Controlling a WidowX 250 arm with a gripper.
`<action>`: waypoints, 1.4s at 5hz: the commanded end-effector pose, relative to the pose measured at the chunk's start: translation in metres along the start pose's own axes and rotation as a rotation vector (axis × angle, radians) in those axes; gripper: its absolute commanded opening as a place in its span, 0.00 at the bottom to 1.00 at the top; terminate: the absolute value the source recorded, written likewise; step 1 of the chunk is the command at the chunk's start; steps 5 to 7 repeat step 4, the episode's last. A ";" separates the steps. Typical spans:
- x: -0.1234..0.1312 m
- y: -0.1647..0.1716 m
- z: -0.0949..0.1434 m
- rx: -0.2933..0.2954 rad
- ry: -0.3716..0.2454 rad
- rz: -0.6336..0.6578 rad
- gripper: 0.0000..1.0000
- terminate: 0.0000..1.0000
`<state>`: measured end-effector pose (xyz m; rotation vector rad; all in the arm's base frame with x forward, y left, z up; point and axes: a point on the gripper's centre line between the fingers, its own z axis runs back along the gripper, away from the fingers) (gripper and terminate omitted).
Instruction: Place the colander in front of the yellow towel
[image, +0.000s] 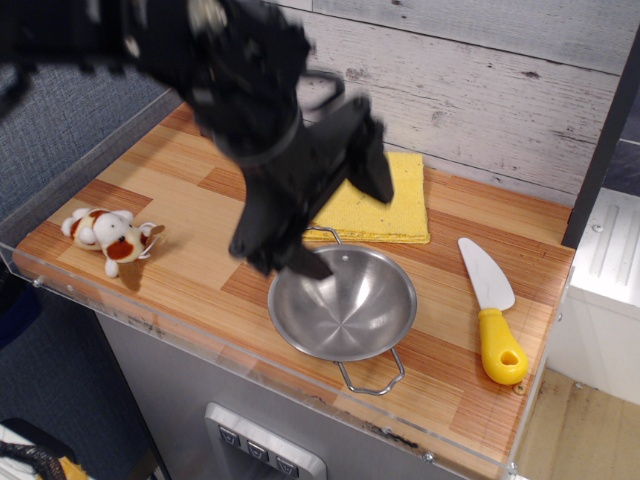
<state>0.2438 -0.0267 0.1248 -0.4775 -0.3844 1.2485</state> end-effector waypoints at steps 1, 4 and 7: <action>0.011 -0.033 0.038 -0.113 -0.019 -0.034 1.00 0.00; 0.011 -0.033 0.038 -0.113 -0.019 -0.034 1.00 1.00; 0.011 -0.033 0.038 -0.113 -0.019 -0.034 1.00 1.00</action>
